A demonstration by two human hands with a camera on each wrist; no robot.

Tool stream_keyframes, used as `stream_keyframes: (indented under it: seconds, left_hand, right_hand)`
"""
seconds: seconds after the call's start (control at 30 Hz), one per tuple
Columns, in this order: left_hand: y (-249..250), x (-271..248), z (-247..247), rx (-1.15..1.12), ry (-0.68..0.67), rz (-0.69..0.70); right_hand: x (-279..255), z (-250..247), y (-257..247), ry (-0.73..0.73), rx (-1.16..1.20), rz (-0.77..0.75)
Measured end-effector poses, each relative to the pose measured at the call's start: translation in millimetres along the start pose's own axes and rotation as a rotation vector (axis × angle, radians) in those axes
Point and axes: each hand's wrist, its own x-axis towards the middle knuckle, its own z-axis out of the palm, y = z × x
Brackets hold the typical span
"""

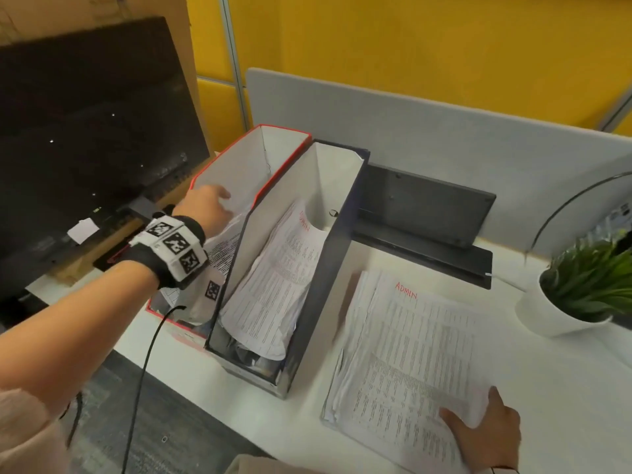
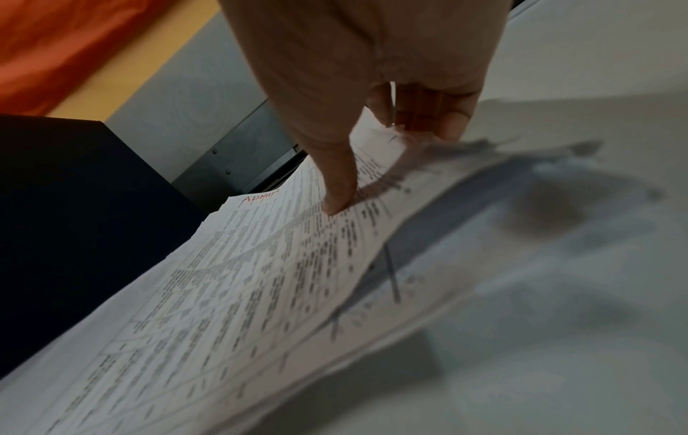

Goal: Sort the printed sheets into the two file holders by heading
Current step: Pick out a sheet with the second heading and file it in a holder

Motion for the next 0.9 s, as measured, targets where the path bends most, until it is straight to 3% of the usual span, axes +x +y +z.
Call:
stream_keyframes:
  seconds: [0.17, 0.27, 0.37, 0.47, 0.63, 0.73, 0.9]
  left_hand:
    - [67.2, -45.7, -26.4, -0.359, 0.232, 0.335]
    - [109.1, -81.4, -14.8, -0.556, 0.198, 0.483]
    - [140.6, -115.2, 23.5, -0.718, 0.056, 0.546]
    - [153.8, -142.8, 84.5, -0.646, -0.132, 0.502]
    - [133.9, -155.3, 177.9, -0.175, -0.533, 0.186]
    - [117.8, -150.1, 204.5, -0.098, -0.554, 0.065]
    - [108.0, -139.9, 215.6, -0.155, -0.416, 0.096]
  right_hand:
    - [-3.5, -4.2, 0.6, -0.039, 0.002, -0.045]
    - [-5.6, -4.5, -0.4, -0.044, 0.012, -0.045]
    - [-7.9, -5.7, -3.0, -0.059, 0.027, -0.038]
    - [-10.3, -7.2, -4.6, -0.077, 0.051, -0.027]
    - [-13.7, -8.6, -5.8, -0.117, 0.042, -0.022]
    - [-16.0, -8.7, -5.5, -0.143, 0.019, -0.038]
    - [-20.6, -10.9, -5.4, -0.155, -0.042, -0.064]
